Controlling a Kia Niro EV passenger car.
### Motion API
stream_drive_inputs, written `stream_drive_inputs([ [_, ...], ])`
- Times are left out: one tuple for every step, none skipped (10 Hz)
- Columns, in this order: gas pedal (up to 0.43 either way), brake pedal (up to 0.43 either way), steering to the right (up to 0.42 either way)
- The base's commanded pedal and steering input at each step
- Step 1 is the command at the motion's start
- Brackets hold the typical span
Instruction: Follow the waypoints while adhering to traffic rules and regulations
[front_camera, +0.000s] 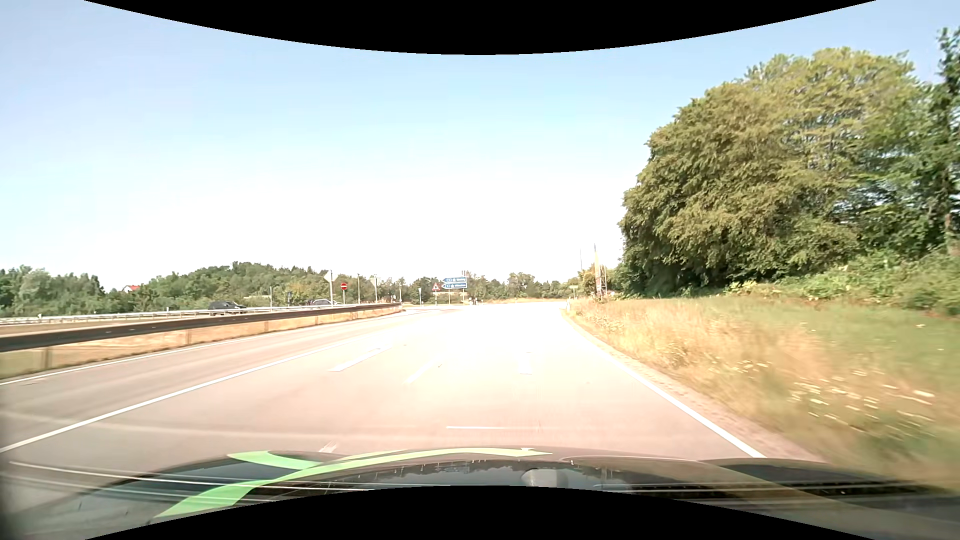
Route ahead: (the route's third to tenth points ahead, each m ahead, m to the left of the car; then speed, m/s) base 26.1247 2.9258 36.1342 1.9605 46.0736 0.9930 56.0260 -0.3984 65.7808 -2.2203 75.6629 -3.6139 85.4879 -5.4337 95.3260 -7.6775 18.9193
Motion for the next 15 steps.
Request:
stream_drive_inputs([
  [0.28,0.0,0.015],
  [0.28,0.0,0.015],
  [0.28,0.0,0.015],
  [0.26,0.0,0.015],
  [0.24,0.0,0.014],
  [0.24,0.0,0.012],
  [0.24,0.0,0.011],
  [0.24,0.0,0.011],
  [0.268,0.0,0.011],
  [0.28,0.0,0.011],
  [0.287,0.0,0.011],
  [0.287,0.0,0.011],
  [0.311,0.0,0.011],
  [0.319,0.0,0.011],
  [0.319,0.0,0.011],
])
